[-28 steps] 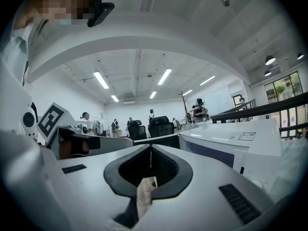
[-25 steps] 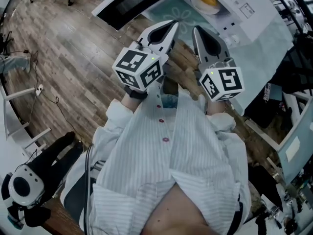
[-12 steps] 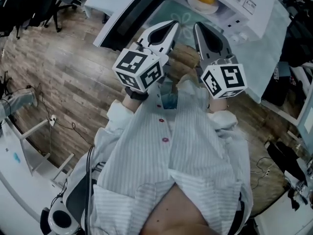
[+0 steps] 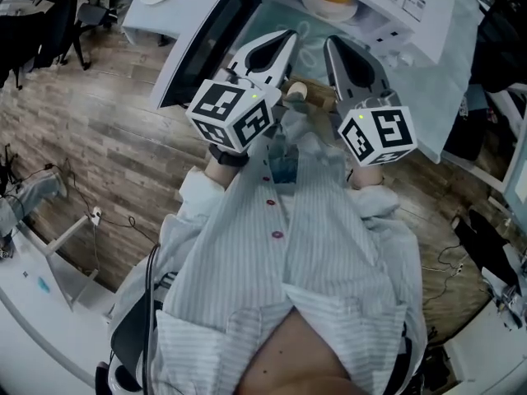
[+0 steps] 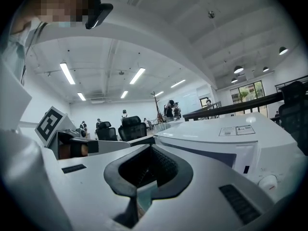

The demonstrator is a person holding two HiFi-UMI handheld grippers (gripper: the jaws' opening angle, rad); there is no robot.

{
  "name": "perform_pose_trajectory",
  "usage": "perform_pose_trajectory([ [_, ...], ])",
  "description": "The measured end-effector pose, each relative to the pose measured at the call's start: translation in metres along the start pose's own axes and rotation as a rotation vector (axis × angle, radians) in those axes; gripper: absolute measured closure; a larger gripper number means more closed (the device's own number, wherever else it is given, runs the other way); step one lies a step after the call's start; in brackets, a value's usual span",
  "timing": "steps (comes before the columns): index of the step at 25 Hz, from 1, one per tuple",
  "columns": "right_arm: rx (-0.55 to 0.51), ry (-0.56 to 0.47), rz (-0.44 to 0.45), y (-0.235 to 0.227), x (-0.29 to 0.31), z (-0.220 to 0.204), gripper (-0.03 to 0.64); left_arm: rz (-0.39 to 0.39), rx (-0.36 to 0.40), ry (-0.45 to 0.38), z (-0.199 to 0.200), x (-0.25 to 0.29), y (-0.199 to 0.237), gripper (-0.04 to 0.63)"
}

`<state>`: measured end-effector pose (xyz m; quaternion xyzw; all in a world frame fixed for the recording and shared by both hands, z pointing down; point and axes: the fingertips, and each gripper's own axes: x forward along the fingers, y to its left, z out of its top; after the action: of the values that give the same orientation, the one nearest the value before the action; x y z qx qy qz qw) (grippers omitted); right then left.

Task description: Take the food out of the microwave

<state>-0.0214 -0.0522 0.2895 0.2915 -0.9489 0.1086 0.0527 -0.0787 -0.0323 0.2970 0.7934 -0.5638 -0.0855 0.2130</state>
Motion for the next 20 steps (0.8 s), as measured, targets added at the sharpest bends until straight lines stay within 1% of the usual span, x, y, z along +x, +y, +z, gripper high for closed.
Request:
perform_pose_trajectory([
  [6, 0.006, 0.008, -0.024, -0.029, 0.026, 0.008, 0.584, -0.023, -0.009, 0.013, 0.011, 0.039, 0.017, 0.588],
  [14, 0.025, -0.003, -0.073, -0.077, 0.054, 0.026, 0.584, -0.087, 0.001, 0.021, 0.034, 0.101, 0.028, 0.588],
  [20, 0.039, -0.013, -0.100, -0.100, 0.061, 0.033, 0.584, -0.110, -0.010, 0.024, 0.042, 0.126, 0.030, 0.588],
])
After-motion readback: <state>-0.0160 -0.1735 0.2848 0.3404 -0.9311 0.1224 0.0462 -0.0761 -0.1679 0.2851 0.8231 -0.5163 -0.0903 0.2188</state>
